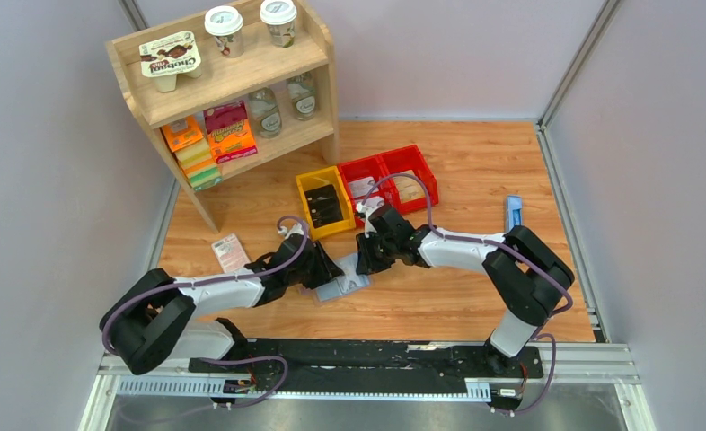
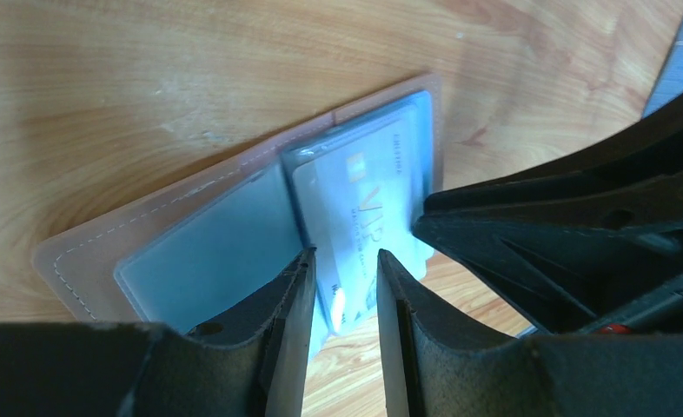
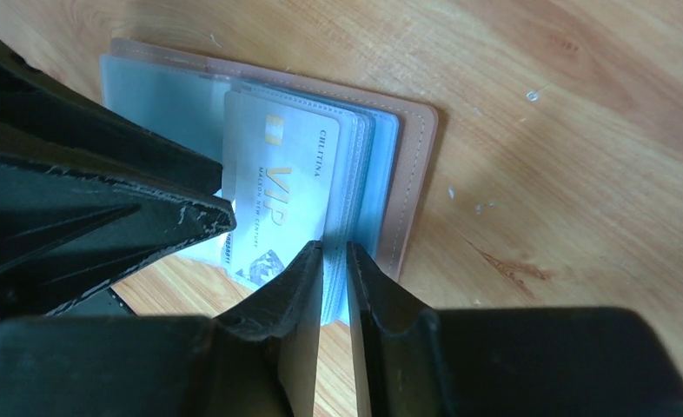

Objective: Take the credit cards out of the card holder
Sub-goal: Remove the credit card from the card holder.

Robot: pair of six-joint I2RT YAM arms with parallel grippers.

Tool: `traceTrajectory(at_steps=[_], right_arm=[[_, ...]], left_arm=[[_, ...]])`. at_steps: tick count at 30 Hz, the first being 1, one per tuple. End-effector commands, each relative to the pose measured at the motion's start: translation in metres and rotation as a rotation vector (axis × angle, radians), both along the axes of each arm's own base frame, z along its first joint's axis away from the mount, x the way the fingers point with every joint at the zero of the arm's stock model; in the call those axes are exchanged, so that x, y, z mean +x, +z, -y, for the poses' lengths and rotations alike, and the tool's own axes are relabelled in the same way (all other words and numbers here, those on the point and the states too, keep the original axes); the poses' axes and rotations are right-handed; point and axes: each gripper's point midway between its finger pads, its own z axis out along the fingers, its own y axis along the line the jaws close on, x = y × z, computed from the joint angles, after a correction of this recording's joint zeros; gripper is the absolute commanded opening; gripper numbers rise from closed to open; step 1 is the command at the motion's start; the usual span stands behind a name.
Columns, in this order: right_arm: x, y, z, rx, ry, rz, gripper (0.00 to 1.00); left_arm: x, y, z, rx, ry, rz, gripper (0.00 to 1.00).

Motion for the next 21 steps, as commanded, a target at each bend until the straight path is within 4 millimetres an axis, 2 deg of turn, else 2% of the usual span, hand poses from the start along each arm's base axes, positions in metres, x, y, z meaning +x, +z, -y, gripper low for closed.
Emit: traceTrajectory(at_steps=[1,8,12,16,21], right_arm=[[-0.004,-0.009,-0.003,0.021,0.012,-0.021,0.21],[-0.005,-0.012,-0.001,0.016,0.010,-0.031,0.21],[-0.006,-0.014,-0.003,0.021,0.008,-0.039,0.21],[-0.007,-0.017,-0.003,0.019,0.003,-0.049,0.21],[-0.009,-0.021,-0.002,0.022,-0.005,-0.069,0.22]], left_arm=[[0.002,-0.004,0.002,-0.024,0.036,-0.010,0.40],[-0.003,-0.015,-0.018,-0.005,0.122,-0.025,0.40],[0.000,-0.008,-0.009,-0.063,0.096,0.013,0.36],[0.007,0.011,0.004,-0.133,0.052,0.091,0.30],[0.009,0.022,0.005,-0.205,0.068,0.133,0.19]])
